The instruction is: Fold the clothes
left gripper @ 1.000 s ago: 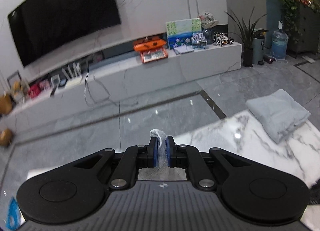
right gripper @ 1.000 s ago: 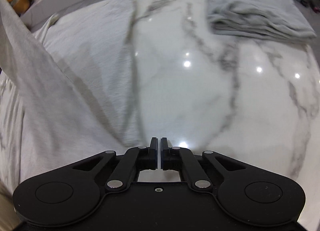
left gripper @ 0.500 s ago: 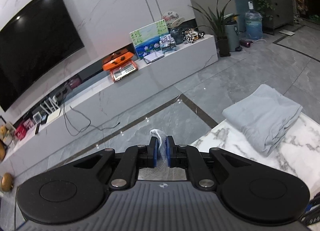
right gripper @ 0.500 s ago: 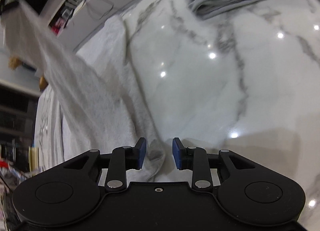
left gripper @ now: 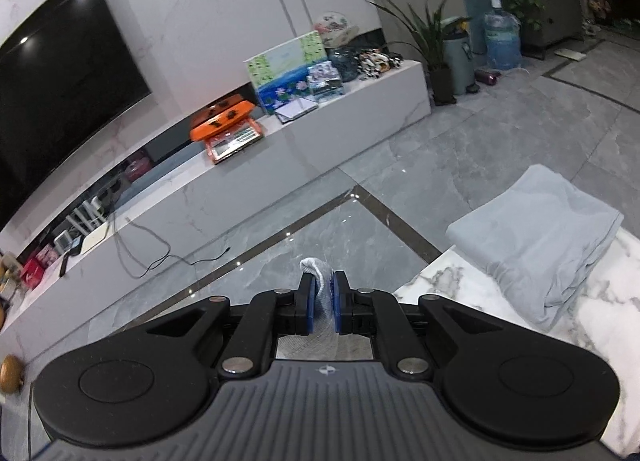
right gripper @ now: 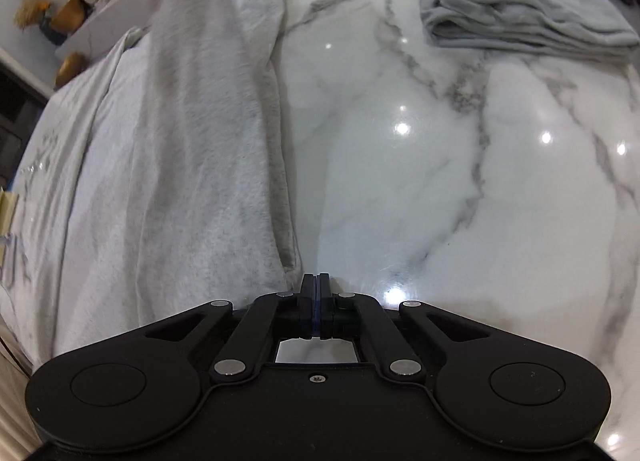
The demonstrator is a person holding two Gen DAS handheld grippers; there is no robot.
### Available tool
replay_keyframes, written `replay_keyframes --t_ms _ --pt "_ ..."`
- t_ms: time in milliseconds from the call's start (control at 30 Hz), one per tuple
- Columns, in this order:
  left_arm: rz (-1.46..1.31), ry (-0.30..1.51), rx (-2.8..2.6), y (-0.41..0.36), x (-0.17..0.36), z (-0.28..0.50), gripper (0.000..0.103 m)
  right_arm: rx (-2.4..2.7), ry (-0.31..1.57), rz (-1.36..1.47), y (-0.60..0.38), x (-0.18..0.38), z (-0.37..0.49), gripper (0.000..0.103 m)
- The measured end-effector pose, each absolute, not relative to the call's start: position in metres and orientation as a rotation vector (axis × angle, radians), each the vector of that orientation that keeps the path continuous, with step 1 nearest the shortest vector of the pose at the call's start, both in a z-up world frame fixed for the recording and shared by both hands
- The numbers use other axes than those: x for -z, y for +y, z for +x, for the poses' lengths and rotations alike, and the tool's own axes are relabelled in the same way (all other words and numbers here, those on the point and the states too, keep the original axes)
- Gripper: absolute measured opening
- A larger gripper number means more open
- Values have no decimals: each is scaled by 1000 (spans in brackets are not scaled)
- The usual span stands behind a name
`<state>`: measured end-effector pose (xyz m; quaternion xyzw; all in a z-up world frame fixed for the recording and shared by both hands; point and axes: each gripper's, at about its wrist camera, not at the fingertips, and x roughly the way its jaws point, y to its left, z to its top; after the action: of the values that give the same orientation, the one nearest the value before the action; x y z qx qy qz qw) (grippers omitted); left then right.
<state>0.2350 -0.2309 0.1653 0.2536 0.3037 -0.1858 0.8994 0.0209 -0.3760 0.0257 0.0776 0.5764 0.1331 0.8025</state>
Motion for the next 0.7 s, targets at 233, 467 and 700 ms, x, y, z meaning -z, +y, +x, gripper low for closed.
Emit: replay_keyframes --t_ms 233,467,700 --pt "594 782 315 -255 -98 290 8 -302 1226 144 -375 -26 20 0" --pt "612 895 263 -250 -43 314 21 -316 1228 126 -376 -26 25 0" --pt "493 842 267 -221 -61 301 41 -319 1232 124 -376 -25 26 0"
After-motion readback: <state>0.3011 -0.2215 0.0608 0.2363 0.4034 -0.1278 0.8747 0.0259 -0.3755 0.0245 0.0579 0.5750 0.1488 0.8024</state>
